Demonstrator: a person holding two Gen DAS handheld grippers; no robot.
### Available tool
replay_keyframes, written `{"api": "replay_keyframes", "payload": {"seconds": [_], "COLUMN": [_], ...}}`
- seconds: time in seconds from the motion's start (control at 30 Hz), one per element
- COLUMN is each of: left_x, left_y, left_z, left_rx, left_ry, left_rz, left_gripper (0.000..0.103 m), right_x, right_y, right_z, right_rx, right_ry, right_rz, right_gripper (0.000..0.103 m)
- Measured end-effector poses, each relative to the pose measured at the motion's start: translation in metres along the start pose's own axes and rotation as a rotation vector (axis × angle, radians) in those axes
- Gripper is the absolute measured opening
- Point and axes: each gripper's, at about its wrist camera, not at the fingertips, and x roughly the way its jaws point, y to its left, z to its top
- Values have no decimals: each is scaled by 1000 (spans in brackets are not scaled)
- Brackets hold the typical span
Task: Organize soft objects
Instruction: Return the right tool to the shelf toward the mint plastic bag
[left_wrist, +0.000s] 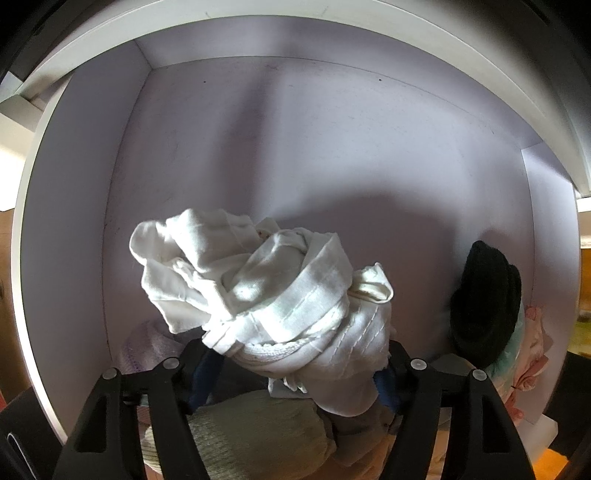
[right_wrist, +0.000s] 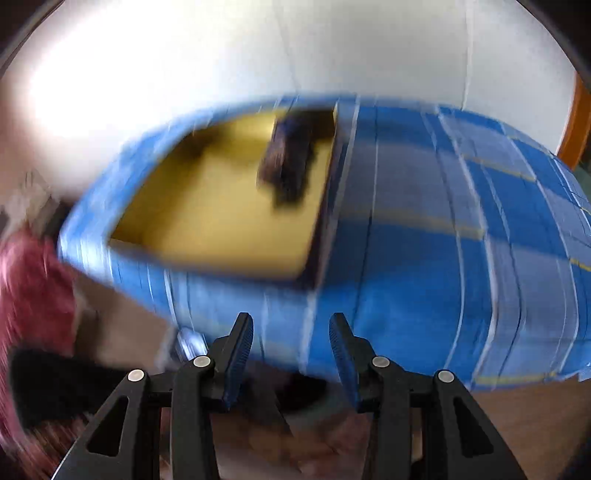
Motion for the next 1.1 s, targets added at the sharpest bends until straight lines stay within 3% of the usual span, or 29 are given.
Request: {"api": "replay_keyframes", "payload": {"seconds": [0.2, 0.37, 0.7, 1.1], "left_x": [-1, -5, -12, -24], "left_y": [6, 13, 26, 41], "left_z": [2, 0, -10, -18], "left_rx": [-3, -9, -35, -65], "left_ry": [-3, -9, -19, -41], "left_rz": [-4, -12, -38, -81], "left_gripper": [72, 72, 69, 65], "right_x": [101, 157, 209, 239], "right_y": [5, -4, -46, -60], "right_z": [-79, -101, -127, -126], "right_rx": [-20, 52, 472, 574], "right_ry": [324, 449, 498, 494], "right_rz": [-26, -24, 45, 17], "right_gripper": [43, 43, 43, 48]}}
